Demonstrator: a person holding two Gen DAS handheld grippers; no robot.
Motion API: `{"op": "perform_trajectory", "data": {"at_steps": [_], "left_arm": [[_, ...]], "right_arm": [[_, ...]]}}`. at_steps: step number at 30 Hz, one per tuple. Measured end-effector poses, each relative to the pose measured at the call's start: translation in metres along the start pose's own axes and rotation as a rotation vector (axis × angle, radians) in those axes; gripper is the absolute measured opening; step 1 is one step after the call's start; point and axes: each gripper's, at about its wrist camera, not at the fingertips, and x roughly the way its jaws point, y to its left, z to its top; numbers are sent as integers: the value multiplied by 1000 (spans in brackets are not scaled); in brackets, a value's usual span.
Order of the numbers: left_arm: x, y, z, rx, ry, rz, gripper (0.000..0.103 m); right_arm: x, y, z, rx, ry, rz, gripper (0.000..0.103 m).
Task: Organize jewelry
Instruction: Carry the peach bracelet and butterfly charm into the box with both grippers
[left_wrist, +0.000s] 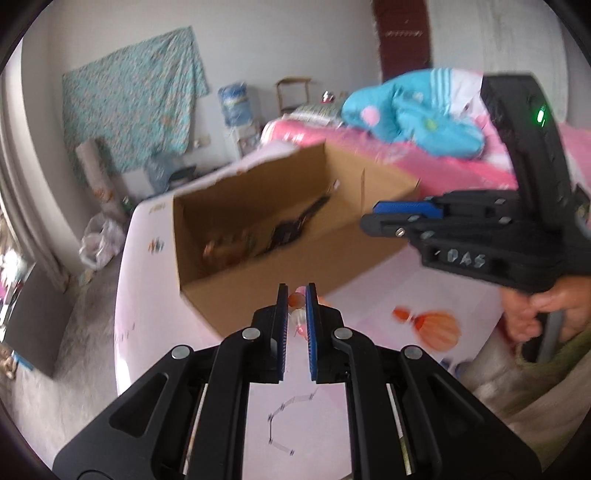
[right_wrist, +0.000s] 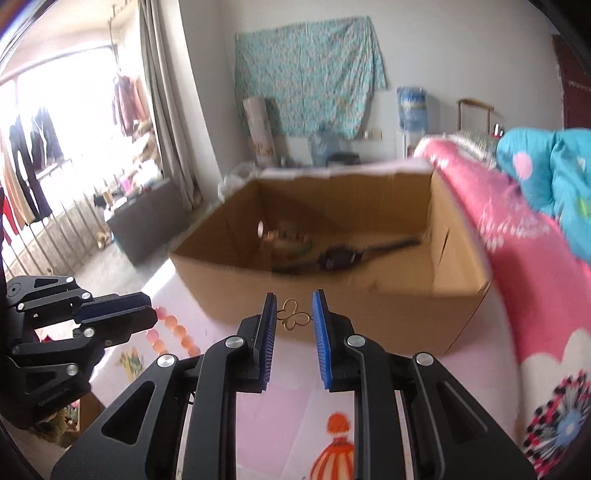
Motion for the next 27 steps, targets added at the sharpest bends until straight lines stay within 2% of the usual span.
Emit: {"op": "perform_trajectory", "data": {"at_steps": [5, 9, 13, 17, 24, 27], "left_arm": [[-13, 1, 47, 20, -101, -31, 8], [-8, 6, 82, 5, -159, -73, 8], [28, 6, 102, 2, -138, -75, 8], [79, 12, 102, -36, -35, -99, 8], [164, 37, 72, -193, 209, -216, 8], [186, 41, 57, -212, 306, -191, 9]], "right_arm": [[-17, -17, 26, -3, -94, -22, 20], [-22, -34, 40, 7, -130, -56, 20], [-17, -51, 47, 35, -134, -74, 20], [-7, -63, 46, 56, -122, -82, 20], [10, -76, 45, 80, -96, -88, 20], [14, -76, 46, 84, -88, -90, 20]]}}
